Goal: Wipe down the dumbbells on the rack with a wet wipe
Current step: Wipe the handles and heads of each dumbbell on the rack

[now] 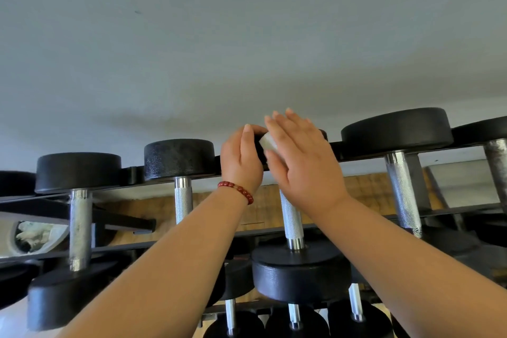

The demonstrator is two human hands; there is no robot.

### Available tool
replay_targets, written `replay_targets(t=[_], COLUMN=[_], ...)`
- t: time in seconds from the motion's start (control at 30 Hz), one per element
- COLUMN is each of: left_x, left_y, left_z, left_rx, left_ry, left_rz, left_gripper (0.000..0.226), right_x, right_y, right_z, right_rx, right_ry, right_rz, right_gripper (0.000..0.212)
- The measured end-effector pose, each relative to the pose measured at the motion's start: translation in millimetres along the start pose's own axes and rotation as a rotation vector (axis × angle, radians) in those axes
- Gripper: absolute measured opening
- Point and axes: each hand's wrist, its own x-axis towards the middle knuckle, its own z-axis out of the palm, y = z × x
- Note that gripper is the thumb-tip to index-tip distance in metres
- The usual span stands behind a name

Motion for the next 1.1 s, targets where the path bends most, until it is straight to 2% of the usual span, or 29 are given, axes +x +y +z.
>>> replay_targets(t=[0.07,0.2,0.37,0.47,0.57,0.77,0.9,1.0,1.1], left_x=[0,1,4,4,5,5,5,4,3], left_y=[-1,-3,-6,-9,-9,-12,-12,-11,-10], left_z=[0,2,2,1,1,2,3,3,3], left_rx=[0.031,0.071,0.119,0.116,0.112,0.126,0.139,0.137,0.147], left_ry=[0.006,0.016,0.003,0.002,0.002,0.008,0.006,0.024,0.032], left_rz=[0.017,0.021,0.070,0.093,0.100,0.109,0.089,0.087,0.086], left_gripper=[0.041,0.040,0.037,0.037,0.038,0.037,0.038,0.037,0.037], right_x=[-4,-19,22,4,-23,9,-12,-11,7], right_y=[5,4,3,5,1,6,-1,-1,9], right_z=[4,3,4,6,8,7,12,10,5], right_rx=[-0.032,0.041,-0.008,0.007,0.065,0.144,0.224,0.238,0.277], right_ry=[-0.012,0.011,-0.072,-0.002,0.011,0.015,0.078,0.064,0.014], right_rz=[0.018,0.215,0.173,0.170,0.218,0.323,0.403,0.404,0.491], right_gripper=[0.046,0.050,0.052,0.048,0.049,0.053,0.054,0.054,0.054])
